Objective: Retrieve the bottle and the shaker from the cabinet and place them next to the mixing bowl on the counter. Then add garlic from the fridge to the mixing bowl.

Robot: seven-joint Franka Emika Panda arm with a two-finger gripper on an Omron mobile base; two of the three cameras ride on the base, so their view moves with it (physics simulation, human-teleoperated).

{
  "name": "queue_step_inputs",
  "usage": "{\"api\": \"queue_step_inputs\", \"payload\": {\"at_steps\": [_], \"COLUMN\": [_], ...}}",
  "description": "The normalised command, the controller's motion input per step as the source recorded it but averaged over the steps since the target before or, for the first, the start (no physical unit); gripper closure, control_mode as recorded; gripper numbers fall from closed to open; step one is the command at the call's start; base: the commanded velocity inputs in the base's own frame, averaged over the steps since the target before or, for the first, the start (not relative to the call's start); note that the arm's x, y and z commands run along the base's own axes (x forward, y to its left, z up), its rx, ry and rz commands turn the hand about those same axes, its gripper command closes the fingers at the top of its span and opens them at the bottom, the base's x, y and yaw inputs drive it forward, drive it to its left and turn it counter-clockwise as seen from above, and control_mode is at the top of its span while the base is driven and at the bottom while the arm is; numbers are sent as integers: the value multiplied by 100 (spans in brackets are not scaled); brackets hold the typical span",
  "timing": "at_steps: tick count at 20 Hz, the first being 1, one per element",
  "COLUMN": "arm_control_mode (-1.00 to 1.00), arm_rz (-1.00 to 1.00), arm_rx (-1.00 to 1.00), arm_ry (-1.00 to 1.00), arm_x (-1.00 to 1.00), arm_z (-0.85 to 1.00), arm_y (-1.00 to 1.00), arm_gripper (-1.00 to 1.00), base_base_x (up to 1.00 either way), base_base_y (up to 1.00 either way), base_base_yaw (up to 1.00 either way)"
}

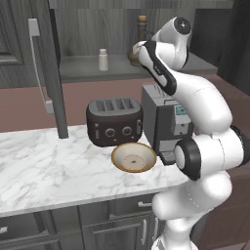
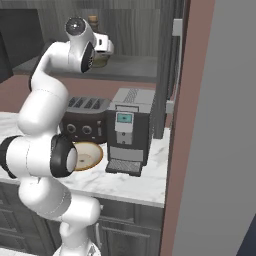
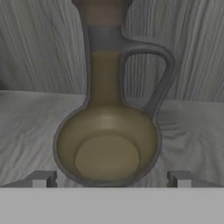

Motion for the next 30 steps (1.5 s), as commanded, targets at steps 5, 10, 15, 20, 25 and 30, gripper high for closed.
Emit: {"api": "queue_step_inputs", "payload": {"at_steps": [5, 10, 15, 20, 25, 30], "arm_control_mode": [-100, -100, -100, -100, -100, -100], "arm_rz": [0, 0, 0, 0, 0, 0], "arm_rx": [0, 0, 0, 0, 0, 0], "arm_ry": [4, 0, -8, 0, 0, 0], "arm_x": [0, 0, 23, 32, 32, 13], "arm_z": [34, 29, -1, -5, -4, 0], "arm_y": [1, 8, 10, 1, 0, 0], "arm_gripper": [-100, -100, -100, -100, -100, -100], "base_base_x": [0, 0, 0, 0, 0, 0], "base_base_y": [0, 0, 0, 0, 0, 0], "base_base_yaw": [0, 0, 0, 0, 0, 0]}}
